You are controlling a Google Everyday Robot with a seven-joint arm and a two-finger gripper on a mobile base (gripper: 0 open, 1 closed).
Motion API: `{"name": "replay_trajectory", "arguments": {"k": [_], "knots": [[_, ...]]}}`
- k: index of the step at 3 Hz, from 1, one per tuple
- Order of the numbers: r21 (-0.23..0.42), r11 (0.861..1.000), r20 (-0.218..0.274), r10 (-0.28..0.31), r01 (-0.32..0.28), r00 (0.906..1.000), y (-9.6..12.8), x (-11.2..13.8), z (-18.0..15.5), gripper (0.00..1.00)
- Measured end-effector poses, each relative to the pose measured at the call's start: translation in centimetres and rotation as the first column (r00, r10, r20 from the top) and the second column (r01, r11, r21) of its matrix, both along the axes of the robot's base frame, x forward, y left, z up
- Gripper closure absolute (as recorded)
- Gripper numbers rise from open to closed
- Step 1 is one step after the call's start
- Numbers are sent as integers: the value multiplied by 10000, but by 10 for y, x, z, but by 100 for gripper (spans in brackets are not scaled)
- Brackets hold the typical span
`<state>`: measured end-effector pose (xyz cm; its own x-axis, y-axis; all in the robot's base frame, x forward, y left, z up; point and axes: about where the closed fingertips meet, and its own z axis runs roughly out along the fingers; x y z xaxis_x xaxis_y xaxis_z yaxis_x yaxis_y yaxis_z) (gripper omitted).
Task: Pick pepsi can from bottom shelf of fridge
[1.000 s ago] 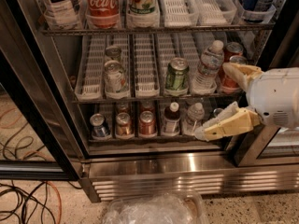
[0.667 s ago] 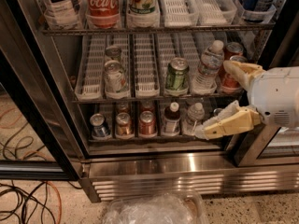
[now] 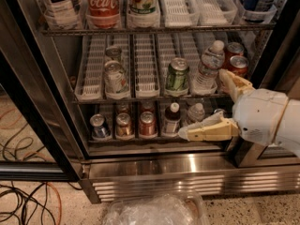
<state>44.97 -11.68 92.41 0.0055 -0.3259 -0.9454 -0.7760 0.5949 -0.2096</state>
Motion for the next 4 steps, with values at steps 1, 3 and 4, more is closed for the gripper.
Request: {"name": "replay_trajectory", "arguments": {"k": [1, 3, 4], "knots": [[585, 9977, 454, -368, 341, 9983, 12, 8, -14, 0], [1286, 9917, 513, -96, 29, 9986, 39, 18, -58, 0], [1619, 9868, 379, -20, -41, 9993, 48, 21, -78, 0]]}}
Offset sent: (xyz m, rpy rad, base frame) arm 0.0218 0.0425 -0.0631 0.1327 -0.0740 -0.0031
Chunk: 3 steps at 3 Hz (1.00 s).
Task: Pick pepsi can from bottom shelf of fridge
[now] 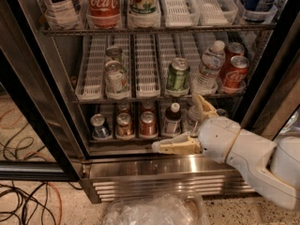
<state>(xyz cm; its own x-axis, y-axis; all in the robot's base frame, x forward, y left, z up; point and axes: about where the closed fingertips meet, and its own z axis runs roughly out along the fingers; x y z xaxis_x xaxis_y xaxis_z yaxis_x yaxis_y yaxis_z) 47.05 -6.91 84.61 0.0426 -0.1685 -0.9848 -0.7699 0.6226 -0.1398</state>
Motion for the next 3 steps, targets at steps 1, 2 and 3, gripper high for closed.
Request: {"name": "replay_trajectory", "arguments": {"k": [1, 2, 3], "knots": [[274, 9996, -122, 61, -58, 9999, 8, 3, -16, 0], [800, 9967, -421, 140, -106, 9990, 28, 5, -48, 0], [800, 9967, -421, 140, -106, 9990, 28, 5, -48, 0]]}}
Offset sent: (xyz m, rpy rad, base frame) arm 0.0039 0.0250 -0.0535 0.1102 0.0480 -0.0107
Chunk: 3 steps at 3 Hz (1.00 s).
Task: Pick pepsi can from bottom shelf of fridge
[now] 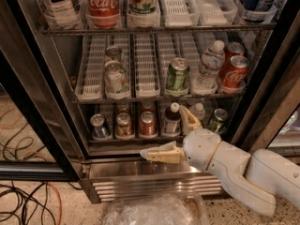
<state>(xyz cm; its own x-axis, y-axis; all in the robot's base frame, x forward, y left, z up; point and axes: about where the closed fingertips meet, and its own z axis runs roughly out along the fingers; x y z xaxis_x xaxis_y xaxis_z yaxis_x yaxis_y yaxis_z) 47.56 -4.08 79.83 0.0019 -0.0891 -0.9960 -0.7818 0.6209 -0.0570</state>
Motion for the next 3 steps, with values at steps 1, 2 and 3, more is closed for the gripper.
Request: {"name": "replay_trajectory", "arguments": {"k": [1, 2, 3], "knots": [[224, 9997, 9, 27, -28, 10000, 3, 1, -7, 0], [557, 9984, 216, 22, -34, 9998, 10, 2, -20, 0], [658, 9978, 549, -14, -22, 9985, 18, 2, -37, 0]]}}
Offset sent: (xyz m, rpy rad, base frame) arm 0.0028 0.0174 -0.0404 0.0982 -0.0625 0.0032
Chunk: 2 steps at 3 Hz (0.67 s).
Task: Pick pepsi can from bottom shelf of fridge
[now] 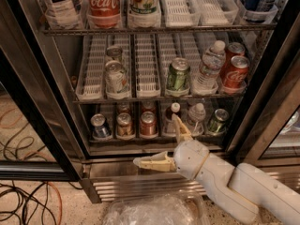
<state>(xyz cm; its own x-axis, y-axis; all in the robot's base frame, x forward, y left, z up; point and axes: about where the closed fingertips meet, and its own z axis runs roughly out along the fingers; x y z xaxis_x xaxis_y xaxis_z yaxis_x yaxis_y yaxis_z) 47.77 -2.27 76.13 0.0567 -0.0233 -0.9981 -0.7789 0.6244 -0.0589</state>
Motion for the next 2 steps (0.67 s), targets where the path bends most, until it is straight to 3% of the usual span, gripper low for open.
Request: {"name": "replay_trajectory", "arguments": {"k": [2], "knots": [[118, 9993, 199, -363, 361, 9991, 13, 6, -43, 0]]}}
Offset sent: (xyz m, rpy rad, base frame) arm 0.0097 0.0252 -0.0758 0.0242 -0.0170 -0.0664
